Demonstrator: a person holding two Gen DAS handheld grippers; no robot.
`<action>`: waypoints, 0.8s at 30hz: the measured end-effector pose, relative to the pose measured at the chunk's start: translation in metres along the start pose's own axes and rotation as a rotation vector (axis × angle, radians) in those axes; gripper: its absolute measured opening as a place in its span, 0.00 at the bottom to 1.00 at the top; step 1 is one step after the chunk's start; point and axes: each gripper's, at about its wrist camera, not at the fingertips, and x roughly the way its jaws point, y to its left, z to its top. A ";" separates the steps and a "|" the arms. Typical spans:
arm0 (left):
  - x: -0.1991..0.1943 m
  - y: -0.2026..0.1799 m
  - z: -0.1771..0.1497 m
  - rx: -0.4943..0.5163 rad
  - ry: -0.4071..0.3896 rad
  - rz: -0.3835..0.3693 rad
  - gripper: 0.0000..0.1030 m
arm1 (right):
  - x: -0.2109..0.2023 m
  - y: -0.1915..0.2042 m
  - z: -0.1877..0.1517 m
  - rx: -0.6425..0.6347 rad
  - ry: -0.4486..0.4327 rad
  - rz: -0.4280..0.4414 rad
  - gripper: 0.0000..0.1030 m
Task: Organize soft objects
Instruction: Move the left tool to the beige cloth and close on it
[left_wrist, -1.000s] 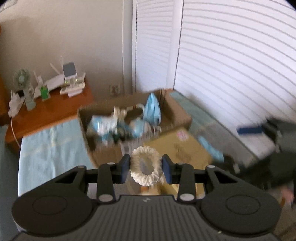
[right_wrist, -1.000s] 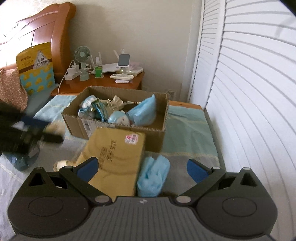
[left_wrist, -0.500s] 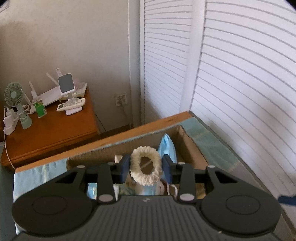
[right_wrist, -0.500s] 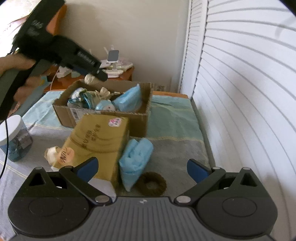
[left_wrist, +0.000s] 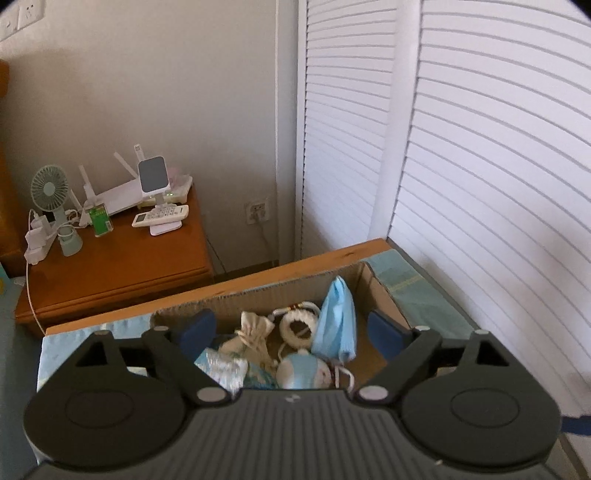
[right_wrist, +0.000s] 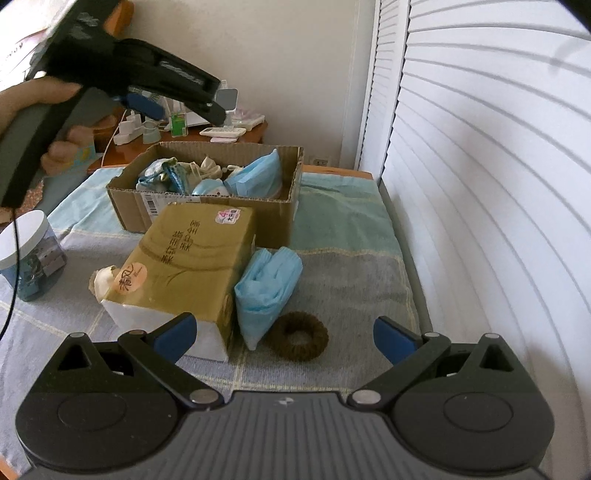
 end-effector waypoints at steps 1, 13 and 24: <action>-0.005 -0.001 -0.003 0.002 -0.001 -0.001 0.87 | -0.002 0.001 0.000 -0.001 -0.001 0.002 1.00; -0.064 -0.006 -0.058 -0.030 -0.025 0.028 0.91 | 0.001 -0.004 -0.017 -0.014 0.035 -0.056 1.00; -0.075 -0.009 -0.110 -0.084 0.039 0.013 0.92 | 0.022 -0.009 -0.038 0.020 0.108 -0.070 1.00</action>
